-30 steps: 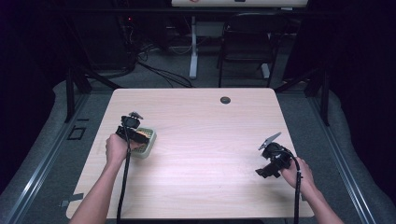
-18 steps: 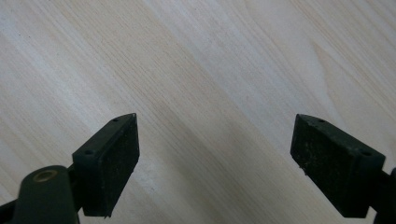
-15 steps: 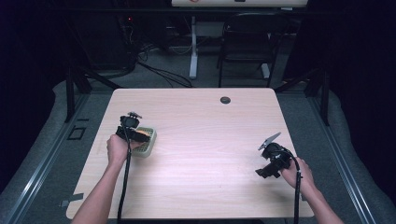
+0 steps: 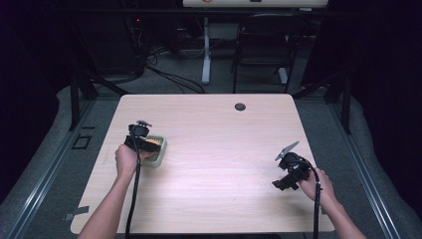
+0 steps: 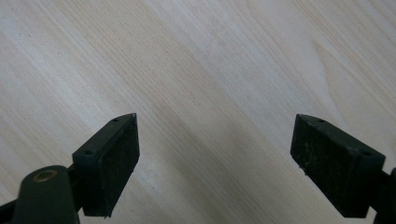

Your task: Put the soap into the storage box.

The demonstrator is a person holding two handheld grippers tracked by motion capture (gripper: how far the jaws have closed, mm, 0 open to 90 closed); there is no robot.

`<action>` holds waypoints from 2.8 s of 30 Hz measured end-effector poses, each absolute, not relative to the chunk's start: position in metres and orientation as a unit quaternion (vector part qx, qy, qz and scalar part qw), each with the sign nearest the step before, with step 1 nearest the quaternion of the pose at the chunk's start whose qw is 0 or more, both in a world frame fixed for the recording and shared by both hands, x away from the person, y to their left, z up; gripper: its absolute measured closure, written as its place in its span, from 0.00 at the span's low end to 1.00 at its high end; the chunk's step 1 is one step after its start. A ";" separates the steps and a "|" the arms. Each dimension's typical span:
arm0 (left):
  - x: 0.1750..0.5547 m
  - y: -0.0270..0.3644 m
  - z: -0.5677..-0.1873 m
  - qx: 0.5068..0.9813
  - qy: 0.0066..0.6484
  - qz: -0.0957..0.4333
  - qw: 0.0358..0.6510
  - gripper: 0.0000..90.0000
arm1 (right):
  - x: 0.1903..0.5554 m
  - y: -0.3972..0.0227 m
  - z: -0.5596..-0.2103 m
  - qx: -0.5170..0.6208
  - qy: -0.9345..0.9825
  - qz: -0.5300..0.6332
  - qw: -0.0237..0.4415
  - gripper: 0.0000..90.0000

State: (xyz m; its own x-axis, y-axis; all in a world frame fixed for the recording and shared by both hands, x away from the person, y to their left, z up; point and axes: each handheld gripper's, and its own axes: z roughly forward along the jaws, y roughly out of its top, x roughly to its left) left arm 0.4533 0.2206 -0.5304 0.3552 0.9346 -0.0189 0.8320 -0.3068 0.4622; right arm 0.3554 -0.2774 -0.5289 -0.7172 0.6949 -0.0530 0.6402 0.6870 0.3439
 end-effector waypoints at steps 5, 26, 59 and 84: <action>0.451 0.221 -0.532 0.800 0.552 0.129 0.198 0.28 | 0.355 -0.277 -0.529 0.365 0.914 0.151 0.089 0.17; 0.448 0.217 -0.532 0.812 0.538 0.135 0.178 0.27 | 0.356 -0.277 -0.530 0.364 0.916 0.146 0.088 0.17; 0.421 0.226 -0.492 0.832 0.506 0.133 0.185 0.05 | 0.355 -0.277 -0.527 0.364 0.914 0.152 0.091 0.17; 0.367 0.239 -0.478 0.851 0.480 0.089 0.193 0.00 | 0.354 -0.277 -0.527 0.365 0.913 0.153 0.096 0.17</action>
State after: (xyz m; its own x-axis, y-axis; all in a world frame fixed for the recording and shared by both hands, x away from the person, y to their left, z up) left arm 0.3671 0.2389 -0.4778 0.5239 0.8512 -0.0327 0.7821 -0.4655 0.4142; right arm 0.3536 -0.2766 -0.5267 -0.7146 0.6968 -0.0627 0.6382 0.6860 0.3494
